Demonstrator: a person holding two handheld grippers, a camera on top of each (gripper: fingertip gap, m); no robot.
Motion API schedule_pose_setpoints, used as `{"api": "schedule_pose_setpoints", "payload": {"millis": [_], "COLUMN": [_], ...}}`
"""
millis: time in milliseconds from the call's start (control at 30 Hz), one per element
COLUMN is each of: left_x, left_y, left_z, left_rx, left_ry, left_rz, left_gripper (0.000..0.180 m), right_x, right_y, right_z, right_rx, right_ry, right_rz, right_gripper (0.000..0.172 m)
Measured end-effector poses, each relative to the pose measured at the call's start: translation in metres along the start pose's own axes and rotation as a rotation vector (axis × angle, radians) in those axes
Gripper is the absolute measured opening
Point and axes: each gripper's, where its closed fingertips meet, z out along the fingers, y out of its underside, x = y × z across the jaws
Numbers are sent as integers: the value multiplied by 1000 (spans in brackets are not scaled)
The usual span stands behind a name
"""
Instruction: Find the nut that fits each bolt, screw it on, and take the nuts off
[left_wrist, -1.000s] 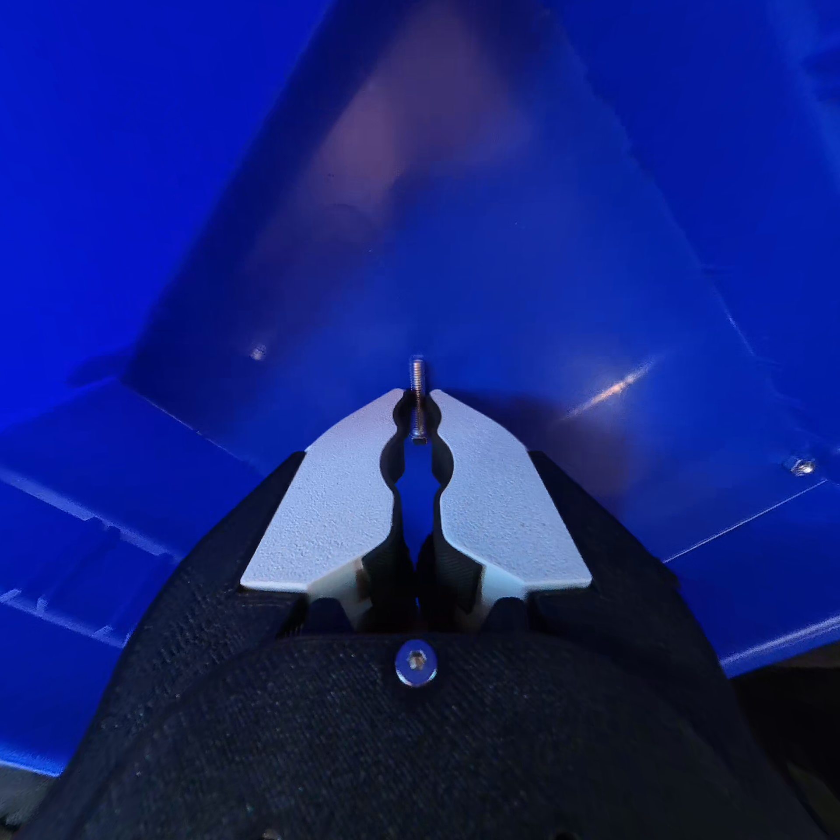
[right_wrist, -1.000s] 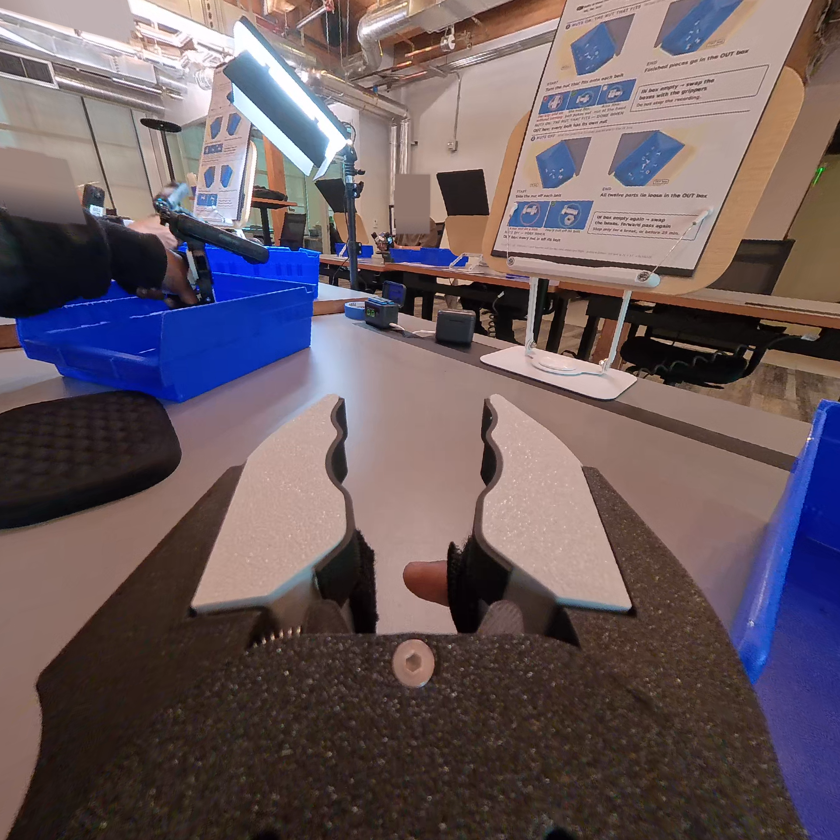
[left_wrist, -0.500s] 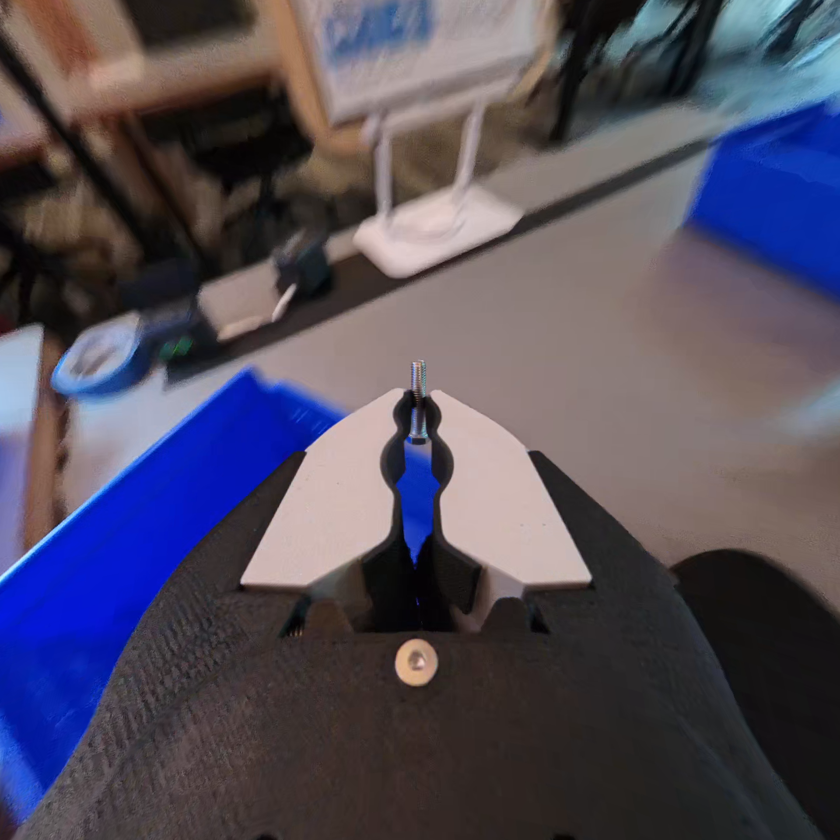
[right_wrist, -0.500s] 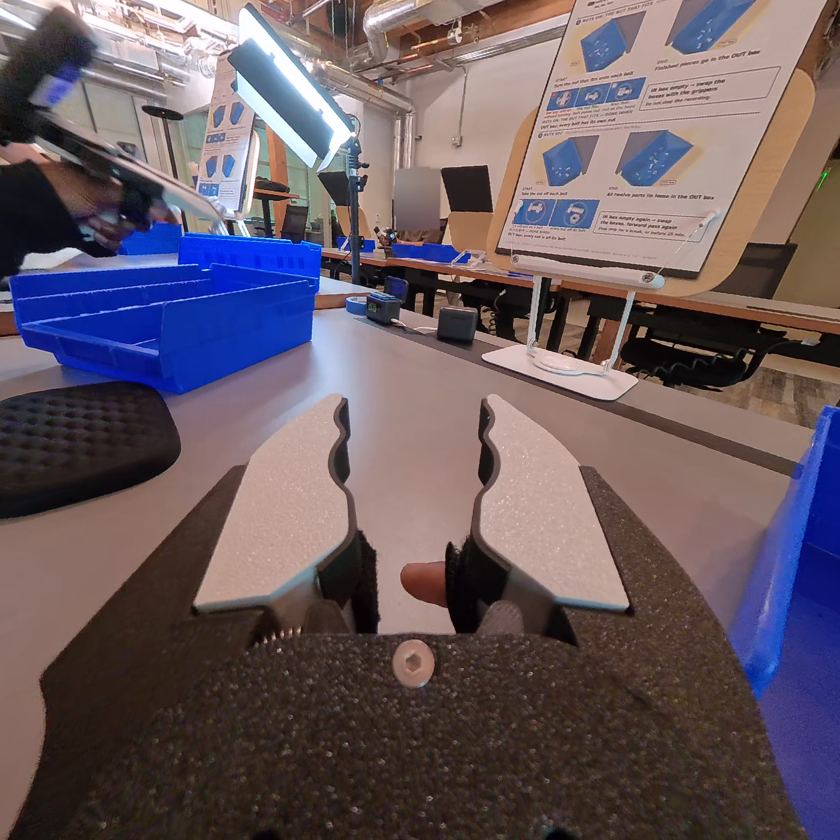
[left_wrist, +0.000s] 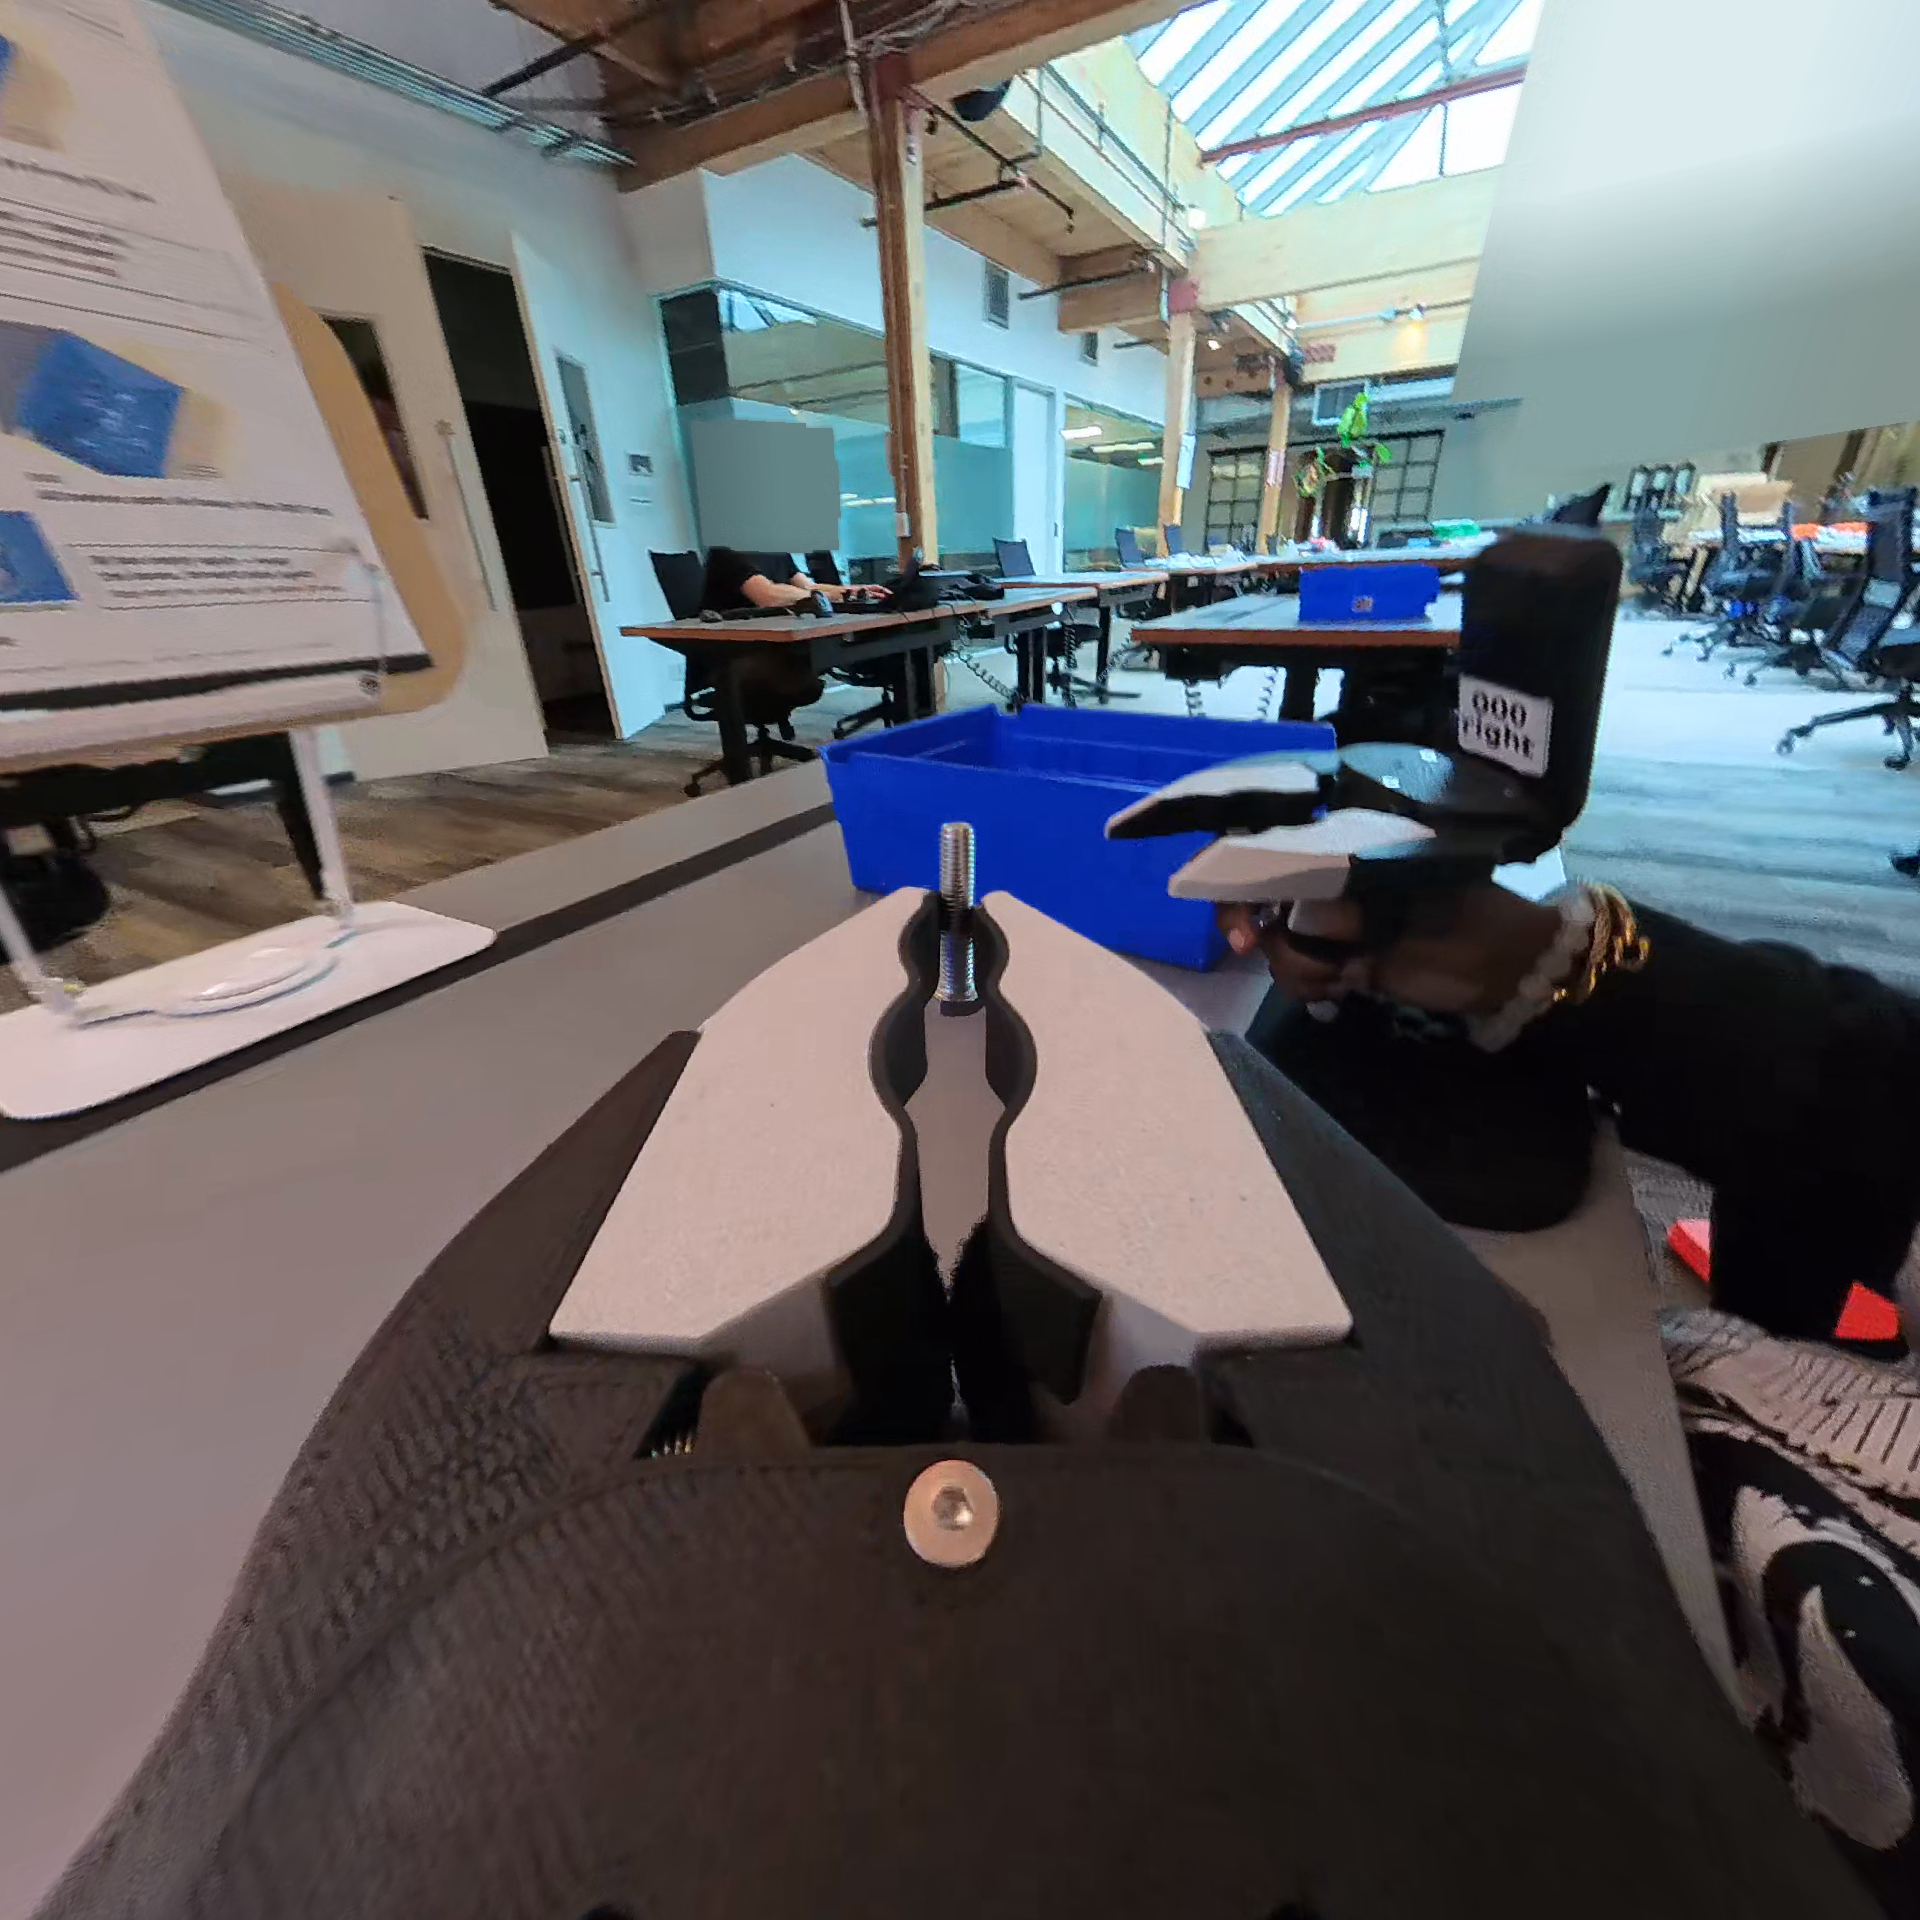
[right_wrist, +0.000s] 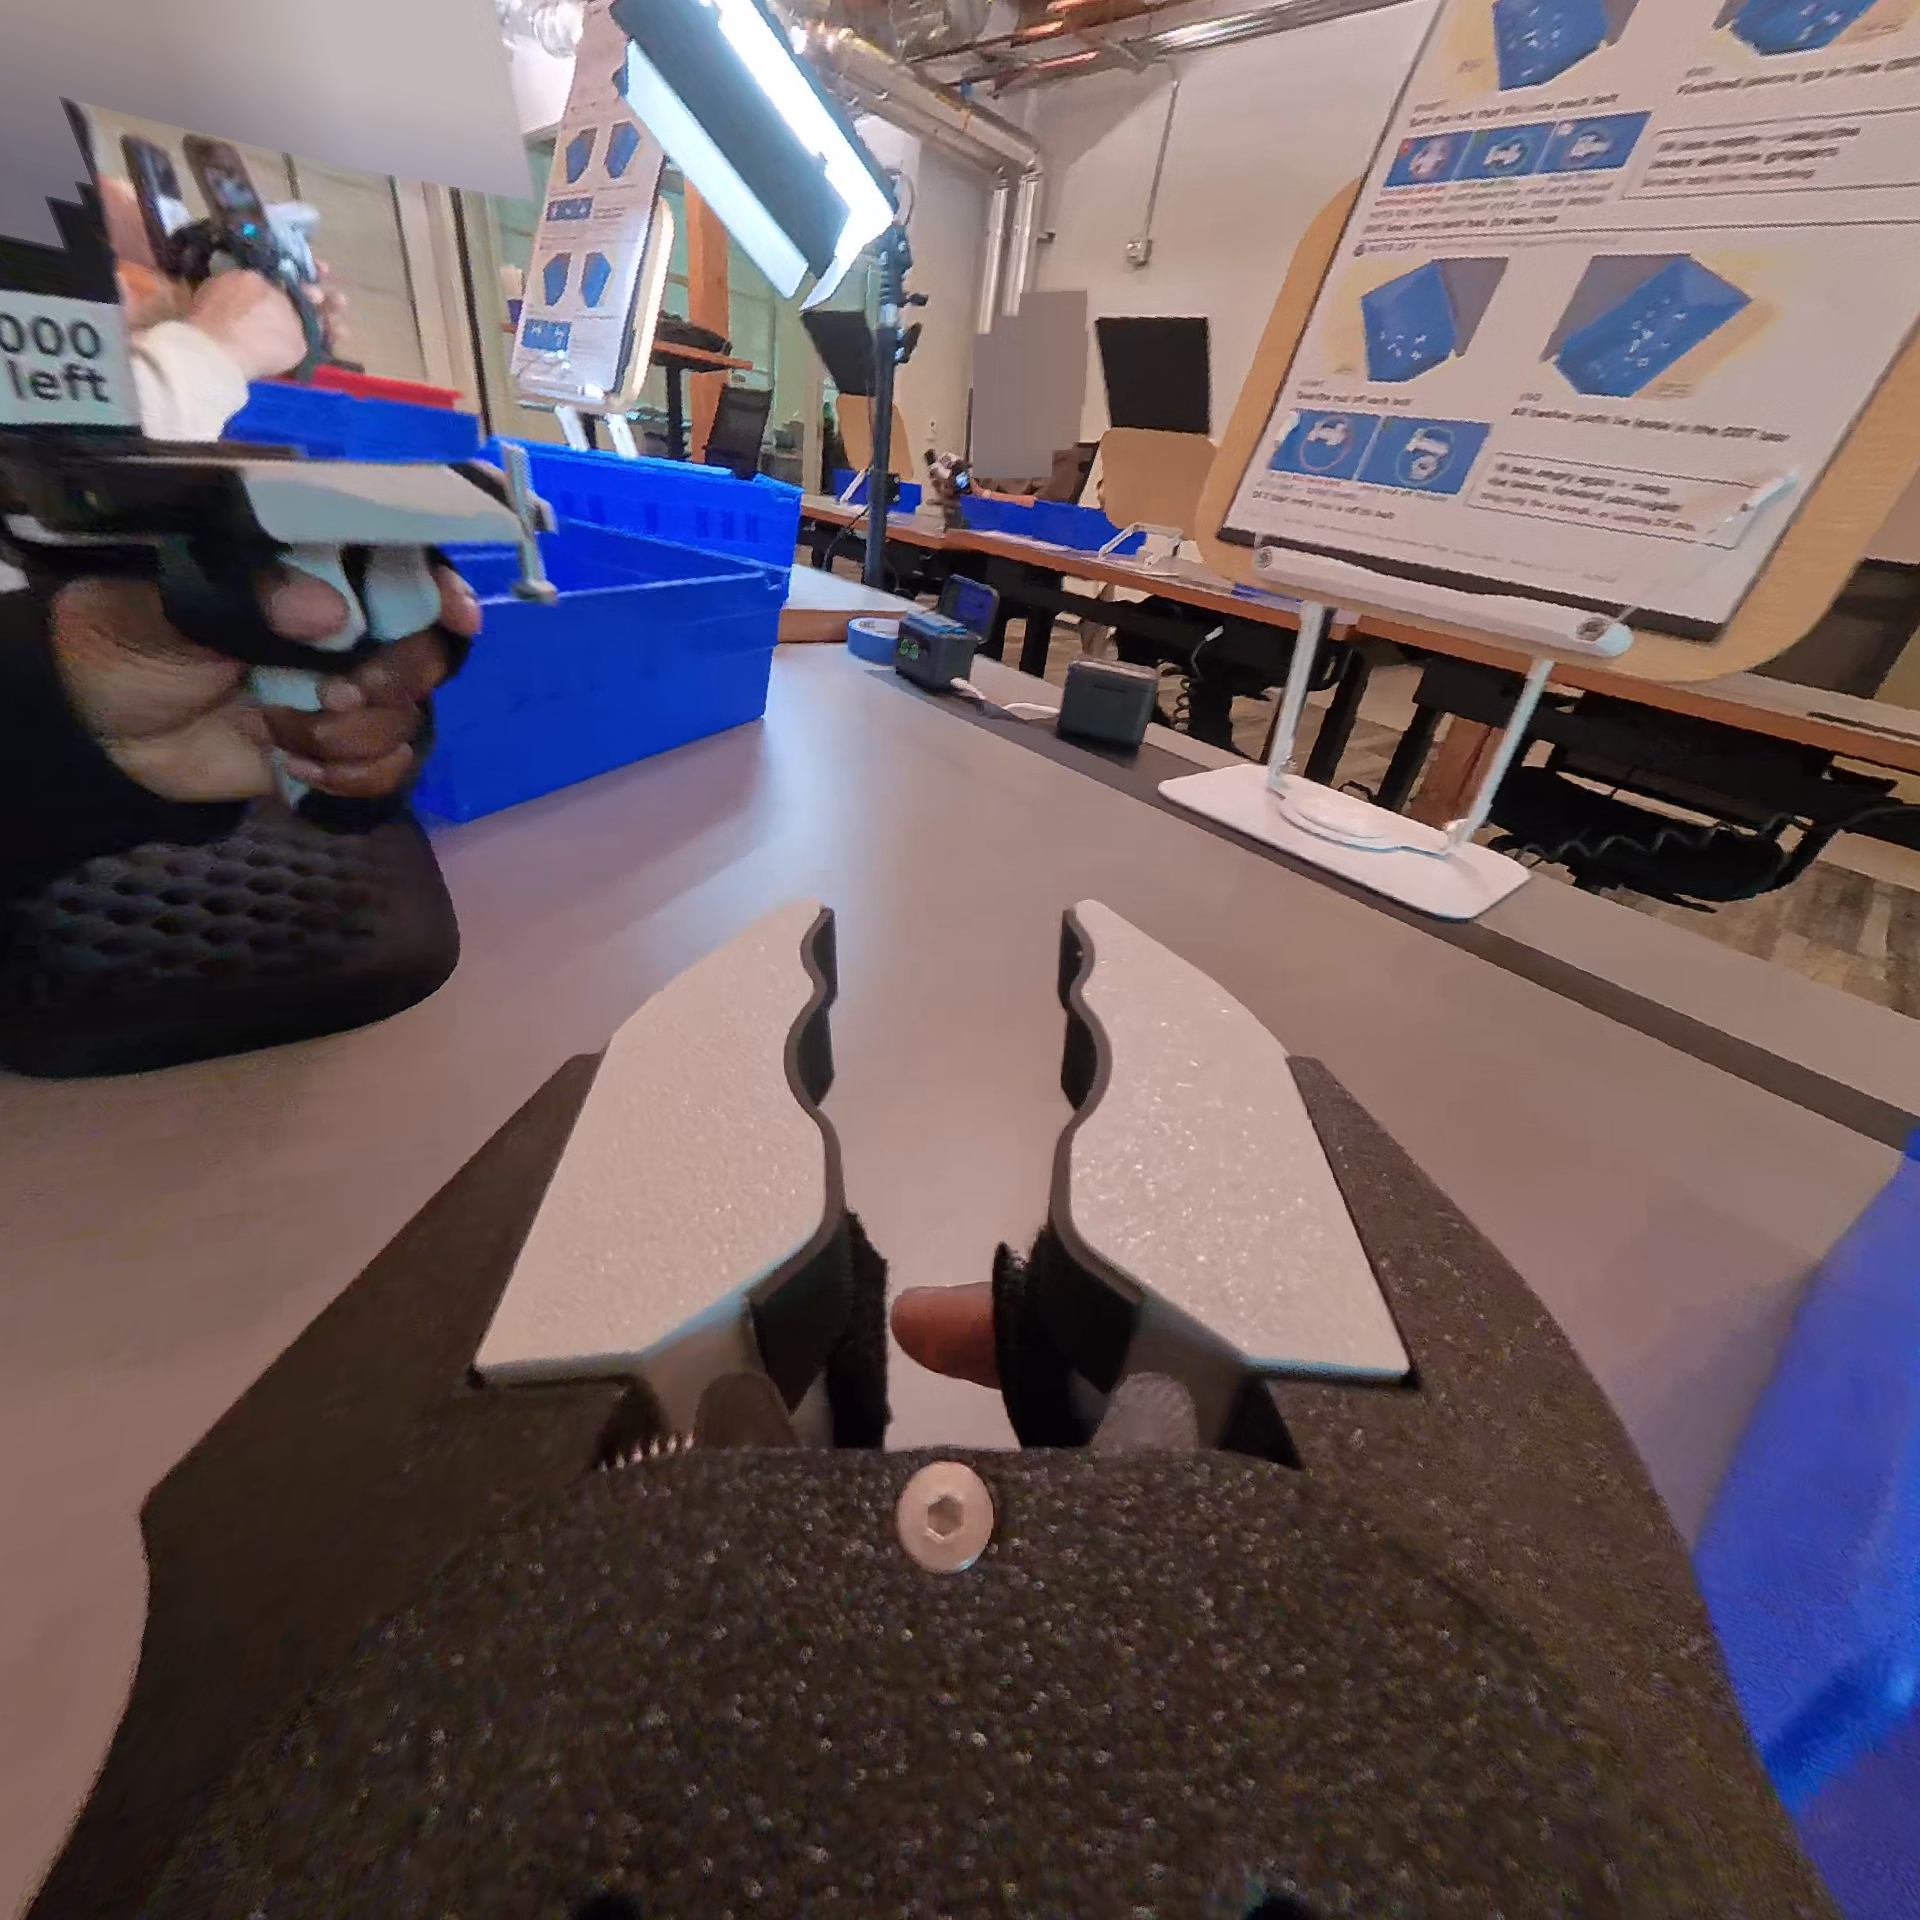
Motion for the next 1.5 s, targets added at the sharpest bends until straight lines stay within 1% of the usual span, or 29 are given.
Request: {"api": "schedule_pose_setpoints", "payload": {"millis": [33,100,200,300,467,567,600,667,733,767,900,967,1100,1433,1500], "left_x": [3,9,14,17,23,27,26,25,13,5,-23,-33,-36,-35,-34], "left_y": [9,23,33,38,44,47,48,44,34,29,13,13,13,13,13], "left_z": [4,10,14,16,18,18,18,16,11,6,-11,-14,-15,-17,-16], "left_rx": [-12,-32,-69,-98,-133,-151,-156,-132,-71,-36,95,105,108,105,103], "left_ry": [12,39,63,70,86,102,99,96,44,12,-91,-140,-154,-158,-157], "left_rz": [9,34,55,98,145,165,170,165,111,69,-84,-129,-143,-135,-132], "left_gripper": [5,5,5,5,5,5,5,9,25,29,30,30,30,30,30], "right_x": [-5,-24,-63,-83,-95,-96,-96,-94,-89,-88,-97,-105,-109,-113,-112], "right_y": [2,-1,-16,-19,-20,-17,-16,-16,-10,-4,33,51,67,77,78], "right_z": [3,10,27,47,68,72,72,71,71,71,69,69,71,71,70], "right_rx": [-25,-69,-66,-97,-104,-123,-127,-130,-155,-182,-395,-498,-579,-640,-650], "right_ry": [-27,-128,-299,-353,-385,-383,-379,-370,-345,-346,-378,-398,-377,-379,-376], "right_rz": [-6,21,97,112,126,112,102,114,144,162,212,207,141,106,104], "right_gripper": [36,32,28,25,19,6,6,6,6,6,6,6,6,6,11]}}
